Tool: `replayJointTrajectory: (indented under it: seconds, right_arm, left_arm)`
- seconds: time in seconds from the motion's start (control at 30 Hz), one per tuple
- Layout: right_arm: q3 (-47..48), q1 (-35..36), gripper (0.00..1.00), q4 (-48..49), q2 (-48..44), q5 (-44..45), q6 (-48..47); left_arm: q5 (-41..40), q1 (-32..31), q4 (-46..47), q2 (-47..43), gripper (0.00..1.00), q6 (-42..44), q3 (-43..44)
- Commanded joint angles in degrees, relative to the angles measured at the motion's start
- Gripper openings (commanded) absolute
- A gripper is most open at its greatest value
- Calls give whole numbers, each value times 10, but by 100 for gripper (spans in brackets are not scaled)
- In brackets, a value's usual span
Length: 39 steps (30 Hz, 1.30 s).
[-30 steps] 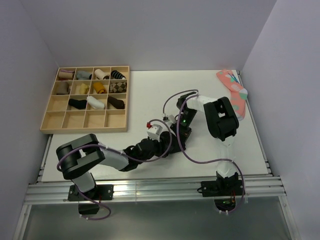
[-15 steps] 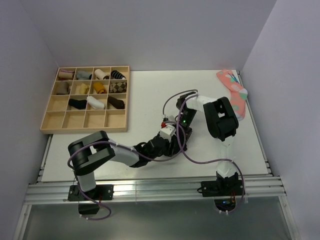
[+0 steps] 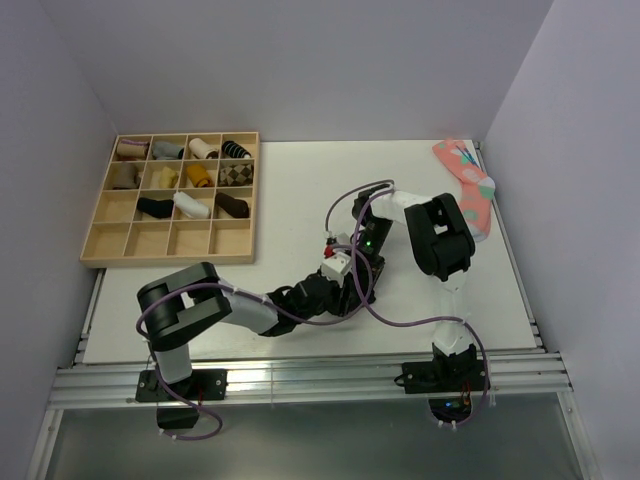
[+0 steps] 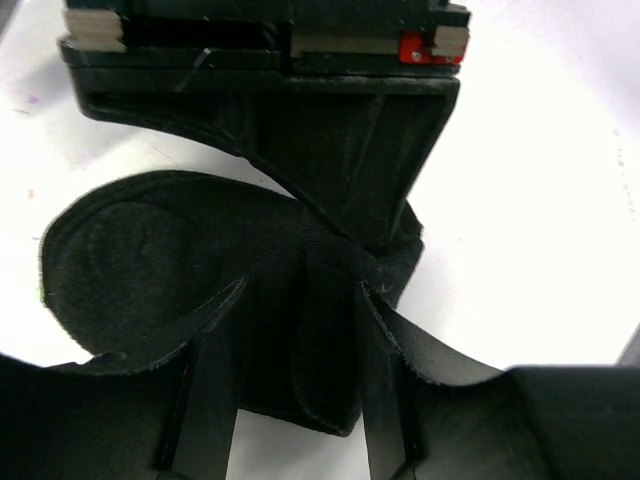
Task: Roll the socks
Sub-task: Roll the sock at the center of the board.
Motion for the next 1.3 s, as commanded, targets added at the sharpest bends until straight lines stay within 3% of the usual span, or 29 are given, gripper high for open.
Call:
replayJointTrajectory:
  seconds: [0.0, 0.37, 0.47, 0.6, 0.67, 0.87, 1.07, 1.27]
  right_arm:
    - [17, 6, 19, 36, 14, 36, -4]
    - [17, 7, 19, 45, 2, 34, 3]
    - [17, 7, 19, 47, 1, 33, 4]
    - [10, 8, 20, 53, -2, 32, 1]
    - [7, 8, 20, 57, -6, 30, 0]
    - [-11, 0, 41, 88, -45, 6, -13]
    - [-6, -43, 46, 112, -100, -30, -27]
    - [-35, -105, 47, 78, -165, -96, -170]
  left_arm:
    - [65, -8, 15, 18, 50, -24, -20]
    - [119, -8, 63, 49, 48, -89, -49]
    - [120, -8, 74, 61, 38, -115, -57]
    - [119, -8, 88, 73, 8, -157, -65]
    - [121, -8, 99, 79, 1, -187, -69]
    - [137, -8, 128, 96, 0, -263, -97]
    - [191, 10, 184, 131, 0, -336, -131]
    - [246, 43, 287, 176, 0, -447, -174]
